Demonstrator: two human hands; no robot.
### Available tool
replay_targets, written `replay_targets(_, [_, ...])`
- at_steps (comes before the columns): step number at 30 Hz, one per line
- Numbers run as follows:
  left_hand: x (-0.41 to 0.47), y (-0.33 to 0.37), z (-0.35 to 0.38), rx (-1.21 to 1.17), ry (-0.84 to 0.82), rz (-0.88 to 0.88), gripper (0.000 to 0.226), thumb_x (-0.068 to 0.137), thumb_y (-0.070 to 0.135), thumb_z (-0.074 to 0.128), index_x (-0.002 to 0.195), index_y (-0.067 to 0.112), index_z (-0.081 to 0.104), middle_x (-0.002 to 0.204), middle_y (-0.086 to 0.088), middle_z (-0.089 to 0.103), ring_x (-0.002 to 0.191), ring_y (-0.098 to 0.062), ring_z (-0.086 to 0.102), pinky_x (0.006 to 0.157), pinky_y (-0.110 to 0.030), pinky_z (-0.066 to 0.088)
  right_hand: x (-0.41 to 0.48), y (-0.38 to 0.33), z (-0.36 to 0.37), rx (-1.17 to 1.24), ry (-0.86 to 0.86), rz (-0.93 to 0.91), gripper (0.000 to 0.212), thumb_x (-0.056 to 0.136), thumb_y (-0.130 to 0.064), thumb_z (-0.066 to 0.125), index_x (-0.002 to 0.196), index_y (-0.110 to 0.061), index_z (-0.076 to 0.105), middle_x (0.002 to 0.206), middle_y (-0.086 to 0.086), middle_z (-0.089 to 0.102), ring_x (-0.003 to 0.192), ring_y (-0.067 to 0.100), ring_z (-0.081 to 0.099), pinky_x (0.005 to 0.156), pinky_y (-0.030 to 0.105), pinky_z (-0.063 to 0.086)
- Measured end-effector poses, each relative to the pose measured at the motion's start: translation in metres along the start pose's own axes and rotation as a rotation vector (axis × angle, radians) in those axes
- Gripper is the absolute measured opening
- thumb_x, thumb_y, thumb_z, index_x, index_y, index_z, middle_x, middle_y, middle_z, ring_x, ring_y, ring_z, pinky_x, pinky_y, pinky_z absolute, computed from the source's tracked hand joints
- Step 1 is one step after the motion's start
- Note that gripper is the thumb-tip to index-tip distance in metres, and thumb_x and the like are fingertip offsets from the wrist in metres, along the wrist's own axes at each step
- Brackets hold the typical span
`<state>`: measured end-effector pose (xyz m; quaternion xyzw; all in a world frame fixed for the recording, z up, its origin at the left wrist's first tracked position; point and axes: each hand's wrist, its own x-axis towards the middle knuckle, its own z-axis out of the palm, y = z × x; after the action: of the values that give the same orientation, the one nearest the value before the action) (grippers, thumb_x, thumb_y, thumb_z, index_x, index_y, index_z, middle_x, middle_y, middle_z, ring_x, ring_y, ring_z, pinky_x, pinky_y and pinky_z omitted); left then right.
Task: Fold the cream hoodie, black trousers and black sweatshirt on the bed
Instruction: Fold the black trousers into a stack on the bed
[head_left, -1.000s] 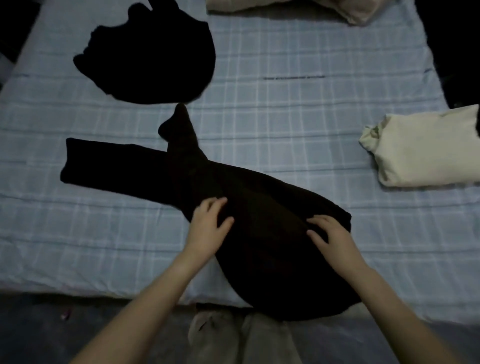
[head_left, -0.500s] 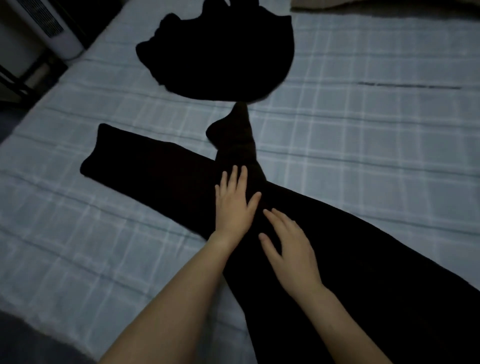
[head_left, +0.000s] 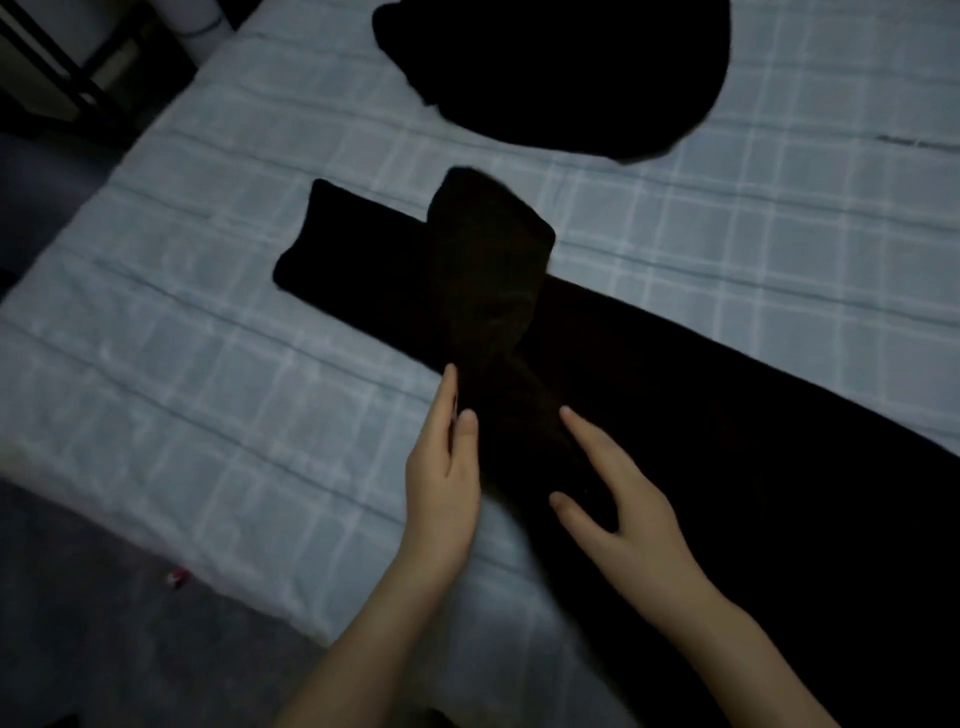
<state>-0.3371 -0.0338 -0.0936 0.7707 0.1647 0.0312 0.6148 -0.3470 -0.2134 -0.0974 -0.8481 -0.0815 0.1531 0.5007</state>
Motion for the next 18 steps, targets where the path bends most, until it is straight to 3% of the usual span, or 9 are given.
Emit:
replay_targets(3, [0.014, 0.001, -0.027, 0.242, 0.016, 0.046, 0.067, 0.098, 0.035, 0.055, 0.153, 0.039, 0.017, 0.159, 0.009, 0.021, 0.144, -0.001, 0.021, 0.114, -0.020, 0.022, -0.014, 0.000, 0.031, -0.104, -0.054, 0.040, 0.076, 0.094, -0.036, 0.061, 0.146, -0.063, 0.012, 0.157, -0.029, 0.024, 0.143, -0.013, 0.016, 0.121, 0.027, 0.020])
replay_targets(5, [0.047, 0.008, -0.030, 0.287, 0.085, 0.076, 0.077, 0.093, 0.039, 0.062, 0.154, 0.036, 0.015, 0.159, -0.001, 0.019, 0.143, -0.010, 0.024, 0.109, -0.021, 0.024, -0.018, 0.002, 0.044, -0.208, -0.039, 0.024, 0.075, 0.096, -0.039, 0.057, 0.146, -0.064, 0.007, 0.157, -0.030, 0.020, 0.143, -0.015, 0.008, 0.121, 0.020, 0.011])
replay_targets(9, [0.118, 0.016, -0.018, 0.116, 0.094, -0.154, 0.091, 0.085, 0.037, 0.072, 0.155, 0.022, 0.016, 0.151, -0.009, 0.034, 0.135, -0.021, 0.041, 0.097, -0.021, 0.035, -0.019, 0.000, 0.055, -0.285, 0.014, 0.022, 0.073, 0.098, -0.031, 0.055, 0.146, -0.063, 0.009, 0.149, -0.041, 0.020, 0.142, -0.018, 0.009, 0.114, 0.006, 0.002])
replay_targets(13, [0.136, 0.015, -0.014, 0.149, 0.026, 0.008, 0.074, 0.088, 0.011, 0.069, 0.151, 0.020, 0.032, 0.145, -0.003, 0.047, 0.133, -0.015, 0.044, 0.102, -0.012, 0.033, -0.020, -0.006, 0.054, -0.244, 0.038, 0.032, 0.071, 0.099, -0.027, 0.053, 0.146, -0.063, 0.015, 0.147, -0.044, 0.024, 0.142, -0.016, 0.014, 0.120, 0.018, 0.012])
replay_targets(15, [0.133, 0.021, -0.030, 0.080, 0.095, 0.073, 0.064, 0.088, 0.002, 0.066, 0.146, 0.019, 0.042, 0.136, -0.002, 0.056, 0.125, -0.013, 0.053, 0.105, -0.019, 0.041, -0.022, -0.011, 0.049, -0.246, 0.068, 0.022, 0.071, 0.098, -0.022, 0.054, 0.147, -0.059, 0.020, 0.147, -0.044, 0.027, 0.142, -0.012, 0.020, 0.120, 0.027, 0.020])
replay_targets(18, [0.122, 0.027, -0.079, -0.061, 0.153, 0.175, 0.058, 0.086, -0.002, 0.067, 0.137, 0.021, 0.052, 0.121, 0.009, 0.063, 0.113, -0.004, 0.061, 0.096, -0.017, 0.048, -0.027, -0.024, 0.048, -0.313, 0.057, -0.032, 0.080, 0.094, -0.010, 0.059, 0.149, -0.055, 0.022, 0.149, -0.043, 0.024, 0.143, -0.010, 0.023, 0.119, 0.021, 0.019])
